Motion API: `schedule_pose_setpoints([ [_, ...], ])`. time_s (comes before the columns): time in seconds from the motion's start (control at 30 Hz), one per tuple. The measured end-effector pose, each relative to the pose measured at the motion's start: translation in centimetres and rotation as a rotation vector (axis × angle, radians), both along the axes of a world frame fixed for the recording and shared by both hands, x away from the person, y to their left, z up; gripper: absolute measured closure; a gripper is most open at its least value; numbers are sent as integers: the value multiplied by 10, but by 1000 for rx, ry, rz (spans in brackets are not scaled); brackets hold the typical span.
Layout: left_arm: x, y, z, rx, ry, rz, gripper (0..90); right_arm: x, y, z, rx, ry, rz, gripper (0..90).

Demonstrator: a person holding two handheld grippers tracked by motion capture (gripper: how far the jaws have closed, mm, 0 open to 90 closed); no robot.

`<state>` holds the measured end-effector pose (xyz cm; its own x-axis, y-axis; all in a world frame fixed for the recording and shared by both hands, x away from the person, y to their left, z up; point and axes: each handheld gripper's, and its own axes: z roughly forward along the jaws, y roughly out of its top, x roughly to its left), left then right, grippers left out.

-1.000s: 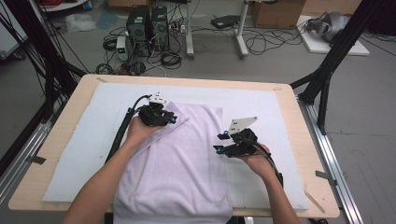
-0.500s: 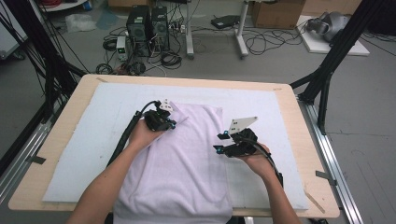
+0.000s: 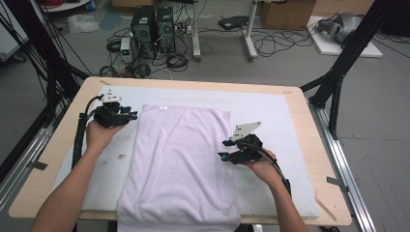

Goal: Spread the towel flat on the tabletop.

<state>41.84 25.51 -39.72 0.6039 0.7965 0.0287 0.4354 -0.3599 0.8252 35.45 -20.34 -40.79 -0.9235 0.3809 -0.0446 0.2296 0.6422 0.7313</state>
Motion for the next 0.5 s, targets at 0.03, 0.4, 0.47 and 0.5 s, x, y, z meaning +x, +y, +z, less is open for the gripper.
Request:
schedule_pose_setpoints([
  [0.03, -6, 0, -1, -5, -8, -15, 601, -2, 0, 1, 0, 1, 1, 502],
  [0.4, -87, -8, -20, -42, -9, -217, 557, -40, -9, 7, -12, -9, -4, 511],
  [0.47, -101, -10, -28, -26, 11, -252, 551, -48, -15, -1, 0, 3, -4, 525],
  [0.5, -107, -10, -31, -13, 22, -267, 551, -52, -17, -5, -3, 7, -5, 528],
])
